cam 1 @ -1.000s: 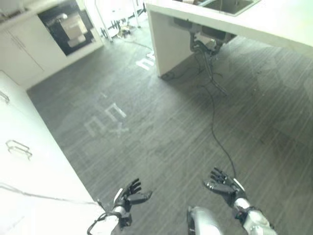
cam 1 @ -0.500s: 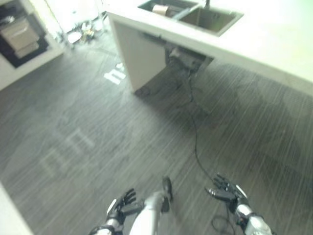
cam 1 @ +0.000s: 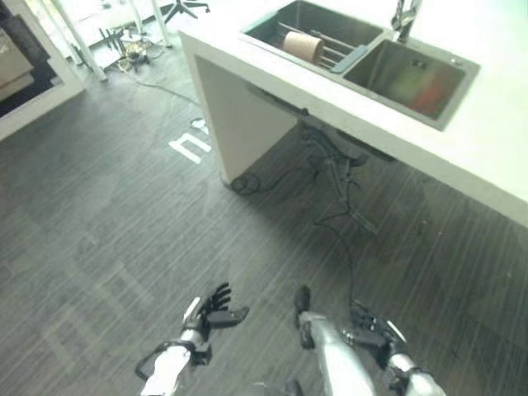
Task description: Place the dishes in the dishwasher.
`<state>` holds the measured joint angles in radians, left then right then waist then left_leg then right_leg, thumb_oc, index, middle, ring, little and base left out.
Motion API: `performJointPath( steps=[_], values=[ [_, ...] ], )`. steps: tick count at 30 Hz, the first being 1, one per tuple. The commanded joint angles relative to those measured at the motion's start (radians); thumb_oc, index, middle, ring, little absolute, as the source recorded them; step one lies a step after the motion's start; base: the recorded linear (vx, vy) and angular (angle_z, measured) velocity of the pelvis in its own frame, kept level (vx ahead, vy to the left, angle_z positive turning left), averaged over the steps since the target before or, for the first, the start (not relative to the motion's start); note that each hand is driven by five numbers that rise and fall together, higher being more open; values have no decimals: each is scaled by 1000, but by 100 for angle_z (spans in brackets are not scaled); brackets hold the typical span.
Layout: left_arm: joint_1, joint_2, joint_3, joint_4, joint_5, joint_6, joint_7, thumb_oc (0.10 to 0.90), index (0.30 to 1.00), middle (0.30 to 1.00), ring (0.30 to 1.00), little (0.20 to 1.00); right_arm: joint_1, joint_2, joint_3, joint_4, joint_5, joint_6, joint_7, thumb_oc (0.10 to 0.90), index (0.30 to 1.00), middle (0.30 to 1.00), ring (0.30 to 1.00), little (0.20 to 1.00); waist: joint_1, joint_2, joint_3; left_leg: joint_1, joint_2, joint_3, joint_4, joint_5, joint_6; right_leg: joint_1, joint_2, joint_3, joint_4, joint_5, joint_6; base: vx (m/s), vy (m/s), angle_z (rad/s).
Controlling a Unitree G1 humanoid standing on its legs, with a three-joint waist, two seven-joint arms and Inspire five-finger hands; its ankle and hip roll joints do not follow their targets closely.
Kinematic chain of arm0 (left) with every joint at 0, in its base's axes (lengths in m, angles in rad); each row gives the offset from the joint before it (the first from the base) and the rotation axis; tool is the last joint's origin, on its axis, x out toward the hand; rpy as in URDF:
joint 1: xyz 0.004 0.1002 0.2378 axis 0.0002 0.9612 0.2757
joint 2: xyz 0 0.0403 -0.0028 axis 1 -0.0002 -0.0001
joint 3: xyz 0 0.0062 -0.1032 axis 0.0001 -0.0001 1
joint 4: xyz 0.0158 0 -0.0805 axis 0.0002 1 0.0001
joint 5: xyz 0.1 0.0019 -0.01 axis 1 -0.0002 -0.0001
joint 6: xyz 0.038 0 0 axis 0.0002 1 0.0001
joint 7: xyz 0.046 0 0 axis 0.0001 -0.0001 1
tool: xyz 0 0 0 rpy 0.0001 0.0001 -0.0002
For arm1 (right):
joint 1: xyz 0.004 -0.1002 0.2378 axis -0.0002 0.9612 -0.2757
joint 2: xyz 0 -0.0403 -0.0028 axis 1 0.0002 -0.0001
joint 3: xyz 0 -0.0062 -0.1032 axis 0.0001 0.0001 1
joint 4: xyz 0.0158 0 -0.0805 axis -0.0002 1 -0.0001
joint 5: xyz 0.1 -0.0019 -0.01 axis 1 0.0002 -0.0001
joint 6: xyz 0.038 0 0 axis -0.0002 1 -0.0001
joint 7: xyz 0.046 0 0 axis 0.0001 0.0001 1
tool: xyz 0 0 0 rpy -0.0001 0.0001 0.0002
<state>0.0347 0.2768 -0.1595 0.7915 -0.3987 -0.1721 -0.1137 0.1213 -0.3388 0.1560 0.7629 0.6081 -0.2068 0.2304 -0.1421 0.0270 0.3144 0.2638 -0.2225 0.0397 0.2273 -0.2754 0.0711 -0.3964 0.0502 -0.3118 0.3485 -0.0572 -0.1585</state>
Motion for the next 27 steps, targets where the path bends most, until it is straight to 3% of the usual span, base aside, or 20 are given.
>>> performJointPath(
  steps=[1, 2, 5, 8, 10, 12, 15, 18, 20, 21, 22, 23, 25, 27],
  values=[
    [-30, 19, -15, -103, -1, -72, -17, 800, 900, 900, 900, 900, -103, -49, -54, -52, 18, -85, -5, 800, 900, 900, 900, 900, 27, -26, -69, -156, 165, -8, 73, 181, -81, 197, -119, 163, -48, -10, 242, 238, -116, 34],
    [-35, 15, -23, -105, 8, -73, -20, 800, 900, 900, 900, 900, -108, -56, -53, -49, 28, -89, -9, 800, 900, 900, 900, 900, 35, -39, -69, -183, 159, -9, 131, 215, -91, 218, -128, 180, -48, -24, 237, 200, -93, 32],
    [-43, 16, -33, -124, -4, -55, -14, 800, 900, 900, 900, 900, -115, -73, -53, -49, 6, -83, -18, 800, 900, 900, 900, 900, 50, -49, -67, -283, 173, 19, 256, 236, -101, 264, -139, 192, -48, -54, 222, 194, -15, -15],
    [-54, 27, -34, -116, -12, -45, -32, 800, 900, 900, 900, 900, -117, -77, -54, -35, 12, -74, -41, 800, 900, 900, 900, 900, 64, -34, -60, -320, 217, 26, 73, 212, -99, 308, -123, 207, -48, -91, 231, 256, 156, -21],
    [-50, 27, -39, -112, -13, -51, -31, 800, 900, 900, 900, 900, -117, -82, -49, -24, 21, -72, -52, 800, 900, 900, 900, 900, 81, -18, -52, -409, 244, -21, 73, 200, -123, 326, -106, 216, -48, -109, 239, 246, 242, -3],
    [-30, 25, -37, -112, -12, -59, -29, 800, 900, 900, 900, 900, -113, -89, -49, -1, 24, -70, -50, 800, 900, 900, 900, 900, 113, -15, -43, -496, 266, -62, 73, 224, -145, 356, -108, 229, -48, -136, 245, 253, 277, -13],
    [-30, 24, -34, -91, 13, -60, -40, 800, 900, 900, 900, 900, -97, -84, -69, 26, 29, -59, -71, 800, 900, 900, 900, 900, 104, -9, -56, -487, 297, -7, 73, 204, -137, 359, -143, 194, -48, -142, 260, 173, 276, -77],
    [-52, 29, -56, -49, 69, -90, -31, 800, 900, 900, 900, 900, -88, -60, -99, 105, 63, -59, -67, 800, 900, 900, 900, 900, 97, 3, -79, -430, 261, -25, 73, 145, -112, 355, -175, 185, -48, -122, 276, 205, 318, -10],
    [-57, 33, -71, -48, 87, -91, -29, 800, 900, 900, 900, 900, -85, -43, -111, 132, 73, -57, -74, 800, 900, 900, 900, 900, 90, 16, -84, -413, 246, -33, 73, 130, -87, 371, -162, 191, -48, -116, 272, 217, 252, 4],
    [-64, 38, -75, -50, 94, -83, -30, 800, 900, 900, 900, 900, -83, -33, -118, 145, 83, -55, -75, 800, 900, 900, 900, 900, 84, 27, -80, -401, 242, -32, 73, 122, -70, 381, -154, 181, -48, -93, 273, 233, 311, 2],
    [-76, 50, -84, -50, 92, -76, -30, 800, 900, 900, 900, 900, -89, -21, -125, 170, 97, -57, -64, 800, 900, 900, 900, 900, 81, 43, -68, -380, 246, -3, 73, 107, -45, 345, -167, 129, 42, -35, 288, 185, 297, -5],
    [-81, 55, -90, -50, 82, -72, -25, 800, 900, 900, 900, 900, -95, -17, -127, 183, 88, -58, -61, 800, 900, 900, 900, 900, 83, 47, -59, -371, 244, 12, 73, 99, -36, 314, -180, 111, 96, -20, 290, 144, 252, -26],
    [-87, 60, -94, -51, 68, -63, -18, 800, 900, 900, 900, 900, -109, -11, -128, 208, 71, -63, -74, 800, 900, 900, 900, 900, 87, 52, -48, -361, 246, 39, 73, 88, -33, 291, -195, 77, 121, -5, 292, 101, 93, -75],
    [-92, 60, -98, -45, 57, -61, -14, 800, 900, 900, 900, 900, -126, -5, -130, 246, 117, -47, -95, 800, 900, 900, 900, 900, 85, 49, -44, -352, 245, 58, 73, 75, -36, 287, -183, 71, 46, -5, 295, 132, -33, -66]
  ],
)
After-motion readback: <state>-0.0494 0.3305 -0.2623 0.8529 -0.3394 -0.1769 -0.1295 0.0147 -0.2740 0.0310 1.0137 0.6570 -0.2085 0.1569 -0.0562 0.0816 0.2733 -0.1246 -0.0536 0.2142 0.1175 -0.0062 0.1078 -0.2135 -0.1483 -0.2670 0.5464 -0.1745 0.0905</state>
